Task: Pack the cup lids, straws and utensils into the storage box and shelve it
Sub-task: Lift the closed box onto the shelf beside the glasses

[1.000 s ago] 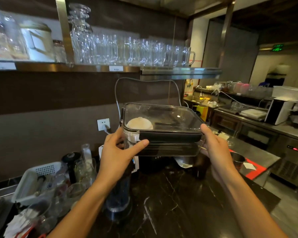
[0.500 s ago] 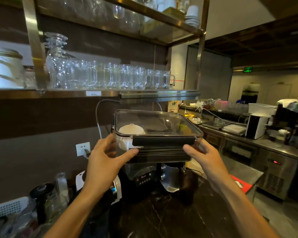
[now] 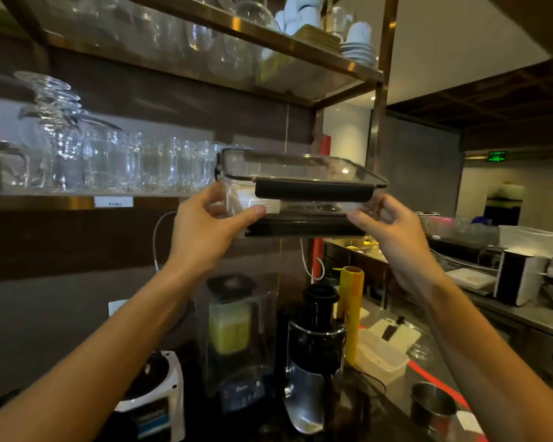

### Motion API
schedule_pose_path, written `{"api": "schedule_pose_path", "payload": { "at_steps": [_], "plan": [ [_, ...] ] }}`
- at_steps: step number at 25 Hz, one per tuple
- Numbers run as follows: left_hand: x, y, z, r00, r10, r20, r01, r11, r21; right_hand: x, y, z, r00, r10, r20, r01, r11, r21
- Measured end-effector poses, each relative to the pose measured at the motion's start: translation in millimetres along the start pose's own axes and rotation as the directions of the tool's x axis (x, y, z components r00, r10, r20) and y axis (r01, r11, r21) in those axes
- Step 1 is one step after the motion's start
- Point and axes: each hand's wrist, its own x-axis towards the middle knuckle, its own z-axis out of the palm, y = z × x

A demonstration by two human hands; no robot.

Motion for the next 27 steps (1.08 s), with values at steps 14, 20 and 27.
{"api": "schedule_pose_path", "payload": {
  "at_steps": [14, 20, 27],
  "plan": [
    [140, -45, 142, 0.999, -0.048, -0.005, 0.049, 0.997, 0.065, 188, 97, -70, 0.998, -0.064, 0.0, 0.064, 0.998, 0.019],
    [170, -74, 167, 0.995, -0.091, 0.042, 0.085, 0.988, 0.127, 237, 137, -70, 1.0, -0.021, -0.005, 0.021, 1.0, 0.003],
    [197, -96, 187, 0.993, -0.115, -0.002, 0.112, 0.962, 0.247, 273, 170, -69, 1.0, 0.015, 0.026, -0.014, 0.999, -0.053]
  ]
}}
